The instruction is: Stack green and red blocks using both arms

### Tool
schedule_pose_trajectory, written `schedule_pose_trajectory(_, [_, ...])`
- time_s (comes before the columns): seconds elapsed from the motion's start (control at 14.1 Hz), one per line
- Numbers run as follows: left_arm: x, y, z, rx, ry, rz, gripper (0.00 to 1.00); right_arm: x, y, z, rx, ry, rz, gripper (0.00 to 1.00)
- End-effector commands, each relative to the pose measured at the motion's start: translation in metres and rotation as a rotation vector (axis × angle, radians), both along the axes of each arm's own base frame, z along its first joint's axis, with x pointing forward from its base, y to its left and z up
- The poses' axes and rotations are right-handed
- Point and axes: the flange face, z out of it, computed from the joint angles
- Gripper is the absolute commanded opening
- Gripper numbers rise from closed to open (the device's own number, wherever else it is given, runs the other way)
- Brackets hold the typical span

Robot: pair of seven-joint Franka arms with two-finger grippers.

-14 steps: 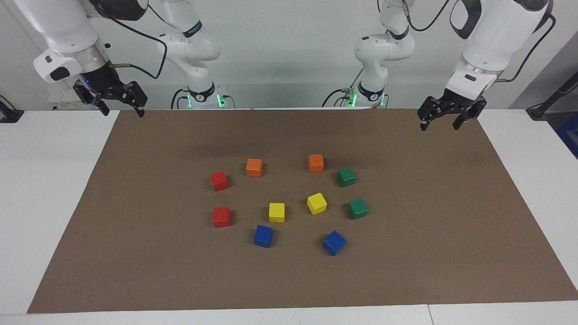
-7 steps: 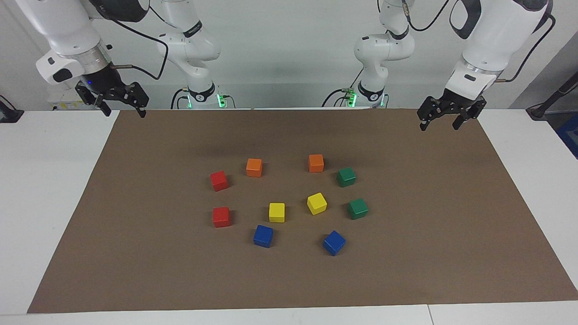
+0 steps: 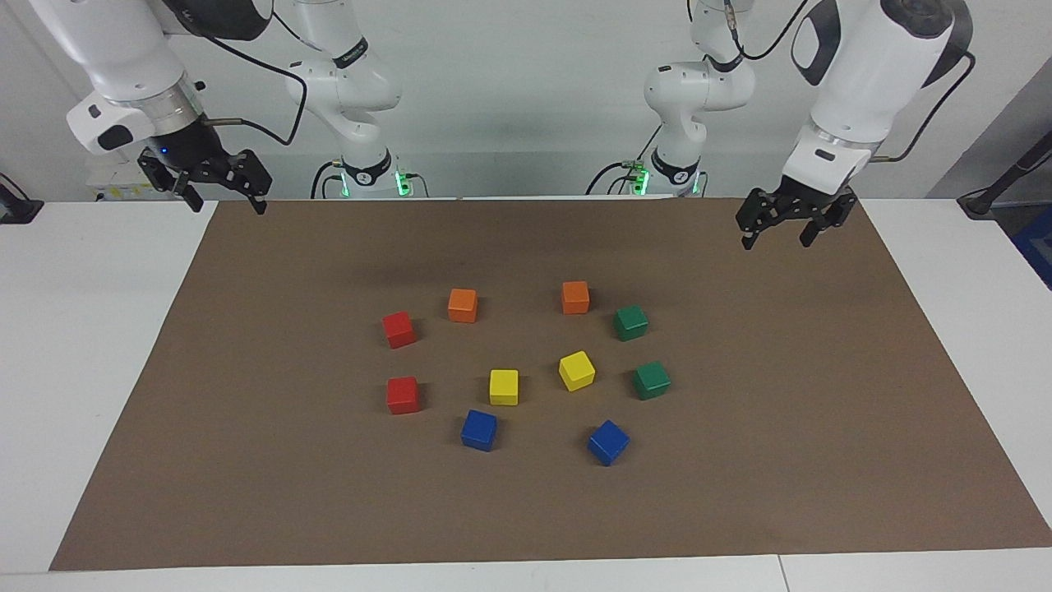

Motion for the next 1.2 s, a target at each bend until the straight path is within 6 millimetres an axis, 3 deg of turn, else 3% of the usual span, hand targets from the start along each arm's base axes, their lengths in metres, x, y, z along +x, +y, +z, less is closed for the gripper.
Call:
schedule_pose_trajectory(0.0, [0.001, -0.019, -0.031, -0.015, 0.015, 0.012, 1.0, -0.004, 0.003, -0.004, -0.005, -0.014, 0.025, 1.0])
schedule_pose_trajectory(0.21, [0.011, -0.045, -0.053, -0.034, 0.019, 0.009, 1.0, 0.014, 0.038, -0.014, -0.006, -0.047, 0.018, 1.0])
schedule_pose_trajectory(0.28, [0.014, -0.049, -0.06, -0.034, 0.026, 0.014, 1.0, 0.021, 0.039, -0.022, -0.006, -0.046, 0.015, 1.0])
schedule_pose_trajectory(0.49, [0.017, -0.07, -0.067, -0.032, 0.032, 0.035, 1.0, 0.041, 0.07, -0.042, 0.0, -0.068, 0.049, 1.0])
schedule_pose_trajectory(0.78, [0.011, -0.11, -0.089, -0.033, 0.041, 0.091, 1.0, 0.061, 0.115, -0.093, 0.009, -0.072, 0.079, 1.0])
schedule_pose_trajectory(1.13, [0.001, -0.108, -0.13, 0.021, 0.074, 0.074, 1.0, 0.053, 0.153, -0.152, 0.001, -0.006, 0.027, 1.0])
